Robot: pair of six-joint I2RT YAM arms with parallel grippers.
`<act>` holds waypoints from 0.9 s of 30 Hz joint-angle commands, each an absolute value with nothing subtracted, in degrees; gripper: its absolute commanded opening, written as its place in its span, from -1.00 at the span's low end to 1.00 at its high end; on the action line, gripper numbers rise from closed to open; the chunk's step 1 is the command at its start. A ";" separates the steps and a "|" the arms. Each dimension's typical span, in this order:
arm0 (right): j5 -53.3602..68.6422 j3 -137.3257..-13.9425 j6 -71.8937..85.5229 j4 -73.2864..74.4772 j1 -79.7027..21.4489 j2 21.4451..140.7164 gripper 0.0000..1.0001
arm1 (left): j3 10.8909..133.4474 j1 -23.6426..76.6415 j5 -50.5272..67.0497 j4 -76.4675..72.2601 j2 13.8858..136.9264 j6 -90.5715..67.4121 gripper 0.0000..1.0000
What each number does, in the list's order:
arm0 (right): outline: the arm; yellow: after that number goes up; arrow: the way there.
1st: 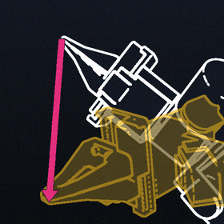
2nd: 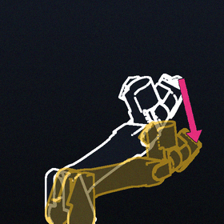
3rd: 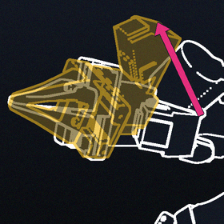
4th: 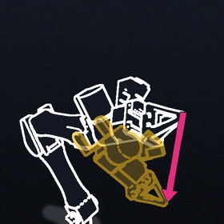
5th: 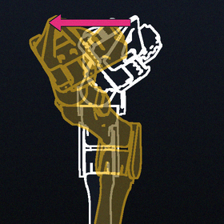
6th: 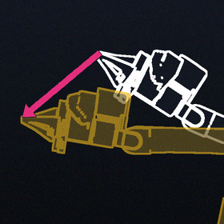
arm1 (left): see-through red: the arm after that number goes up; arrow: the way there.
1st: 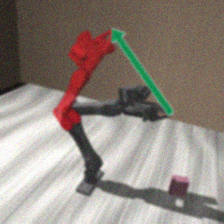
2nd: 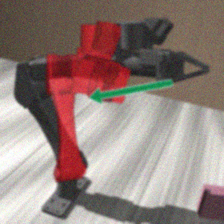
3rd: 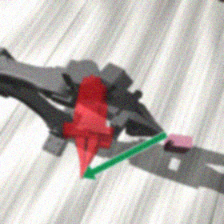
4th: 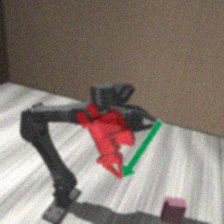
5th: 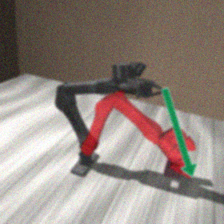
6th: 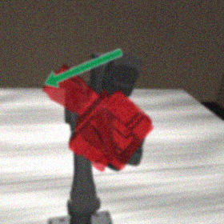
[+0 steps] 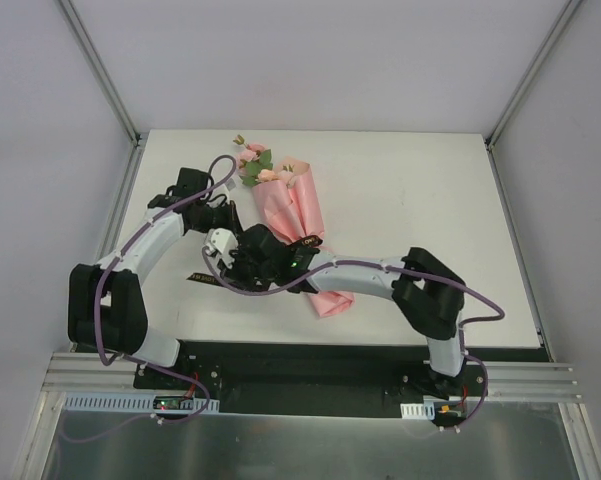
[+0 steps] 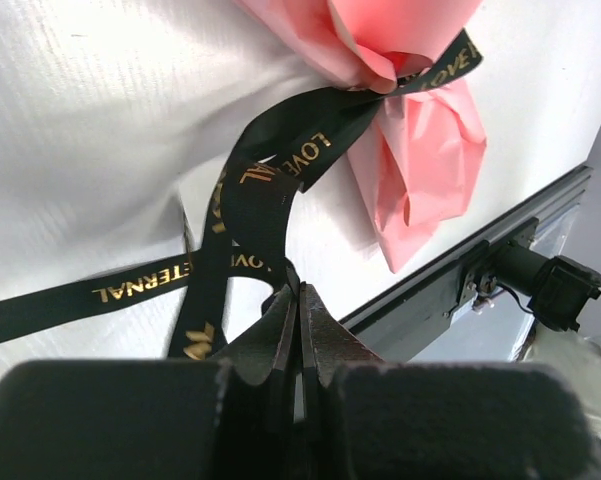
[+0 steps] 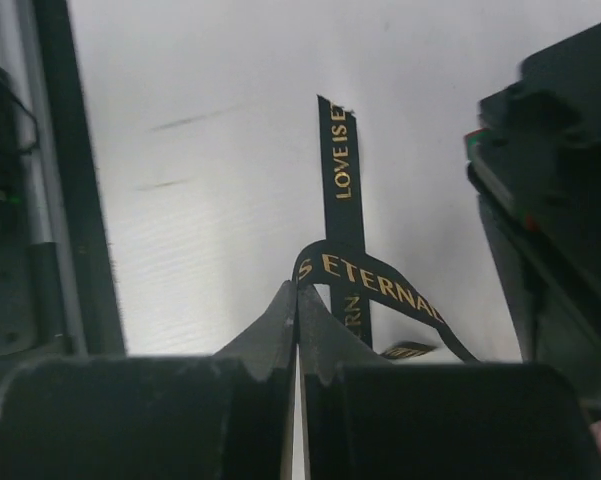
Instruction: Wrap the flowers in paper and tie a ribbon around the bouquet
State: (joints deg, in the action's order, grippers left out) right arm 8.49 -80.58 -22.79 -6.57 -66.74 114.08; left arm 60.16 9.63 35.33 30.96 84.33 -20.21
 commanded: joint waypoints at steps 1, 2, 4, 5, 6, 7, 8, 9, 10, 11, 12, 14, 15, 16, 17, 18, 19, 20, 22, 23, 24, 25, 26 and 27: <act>16.86 -76.91 -13.57 -9.49 -64.52 104.60 -0.99 | 59.77 9.14 38.58 29.45 81.12 -20.92 -1.00; 21.23 -76.56 -12.06 -9.32 -64.08 103.89 -0.99 | 59.77 9.23 39.19 29.27 80.78 -21.00 -1.00; 26.87 -75.68 -8.45 -8.44 -62.06 101.71 -0.99 | 59.24 9.40 39.90 28.48 80.68 -21.79 -1.00; 31.68 -75.15 -4.52 -8.18 -61.27 100.99 -0.99 | 59.06 9.67 40.60 28.04 80.42 -22.23 -1.00; 34.16 -73.93 -2.74 -8.09 -59.43 100.20 -0.99 | 58.80 10.02 40.69 27.43 80.33 -22.76 -1.00; 36.63 -73.48 -1.16 -7.65 -58.72 98.89 -0.99 | 58.45 10.45 40.78 26.12 80.25 -23.81 -1.00; 40.22 -72.95 1.29 -6.60 -57.84 98.09 -0.99 | 58.36 11.59 40.69 25.41 80.16 -24.43 -1.00; 41.21 -72.25 1.93 -3.37 -56.27 97.13 -0.99 | 58.27 12.21 40.52 24.70 80.16 -25.04 -1.00; 41.74 -70.33 2.28 -1.60 -55.55 94.68 -0.99 | 58.18 12.91 40.43 23.04 80.24 -26.44 -1.00; 42.27 -68.66 2.46 -0.28 -54.68 93.09 -0.99 | 58.18 14.23 40.26 22.24 80.59 -27.24 -1.00; 42.45 -66.99 2.90 2.78 -53.01 91.51 -0.99 | 58.18 15.11 40.08 21.28 80.77 -27.86 -1.00; 41.76 -62.59 2.47 8.31 -51.25 85.73 -0.99 | 58.53 17.13 39.47 18.56 81.56 -29.88 -1.00; 40.53 -61.80 0.98 11.39 -49.59 83.61 -0.99 | 58.62 17.66 38.59 17.59 81.82 -30.67 -1.00; 39.13 -60.92 0.36 14.30 -48.79 81.76 -0.99 | 58.80 18.19 38.41 16.53 81.91 -32.07 -1.00; 36.15 -60.39 -1.39 20.76 -47.30 78.35 -0.99 | 59.06 18.63 38.23 14.52 82.61 -32.78 -1.00; 34.82 -60.47 -2.36 23.87 -46.50 76.92 -0.99 | 59.15 19.24 38.06 13.46 82.97 -33.65 -1.00; 33.33 -60.56 -3.85 26.60 -45.62 75.60 -0.99 | 59.32 19.51 38.06 12.14 83.32 -35.40 -1.00; 30.27 -60.82 -4.48 31.42 -44.05 73.93 -0.99 | 59.50 19.69 37.97 10.21 83.84 -36.03 -1.00; 27.70 -61.52 -6.32 35.75 -42.37 70.41 -0.99 | 60.72 20.21 37.88 9.06 84.64 -37.61 -1.00; 24.99 -62.83 -6.76 39.77 -40.54 69.62 -1.00 | 61.34 20.48 37.97 8.62 85.68 -37.79 -1.00; 23.74 -63.54 -7.55 41.73 -39.65 68.57 -0.99 | 62.13 21.09 38.14 8.27 86.39 -37.97 -1.00; 22.69 -64.15 -8.60 43.23 -38.77 68.03 -0.99 | 63.97 21.44 38.58 8.26 87.88 -38.32 -1.00; 20.59 -64.42 -9.22 45.16 -37.02 67.59 -0.99 | 64.77 21.79 38.67 8.26 88.59 -38.49 -1.00; 19.78 -65.03 -9.84 45.96 -36.13 66.89 -0.99 | 65.56 22.06 38.76 8.26 89.20 -38.67 -1.00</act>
